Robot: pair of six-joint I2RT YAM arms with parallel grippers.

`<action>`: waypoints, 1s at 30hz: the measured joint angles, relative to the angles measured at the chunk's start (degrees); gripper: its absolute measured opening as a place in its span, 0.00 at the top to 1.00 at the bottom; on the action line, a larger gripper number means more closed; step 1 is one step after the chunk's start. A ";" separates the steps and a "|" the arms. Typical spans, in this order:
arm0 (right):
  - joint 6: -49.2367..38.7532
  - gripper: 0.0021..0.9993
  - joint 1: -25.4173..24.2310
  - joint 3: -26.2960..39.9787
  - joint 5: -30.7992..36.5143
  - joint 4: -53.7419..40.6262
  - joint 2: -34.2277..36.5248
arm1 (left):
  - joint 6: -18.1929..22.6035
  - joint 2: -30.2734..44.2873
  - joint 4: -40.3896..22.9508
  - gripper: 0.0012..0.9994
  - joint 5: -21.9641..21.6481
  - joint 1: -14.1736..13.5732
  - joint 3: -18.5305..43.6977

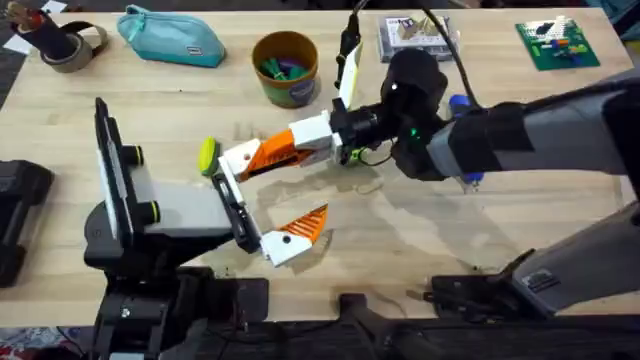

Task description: Pick up the gripper from the table and insert it into the empty holder that is missing its gripper. Then pick up a screw, insert it into the mounting hole, and use the screwdriver to tighten it. Finally, clean up the table by picking up the vegetable and placing it into the bucket.

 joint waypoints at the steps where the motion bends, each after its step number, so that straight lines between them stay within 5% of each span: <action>1: -0.29 0.98 -0.01 0.01 -0.07 -0.05 -0.01 | 0.00 0.00 -0.01 0.01 0.03 0.00 0.00; 30: -3.02 0.98 -1.20 1.55 -4.91 -1.50 0.62 | 0.92 0.00 -0.35 0.01 2.84 -0.02 0.02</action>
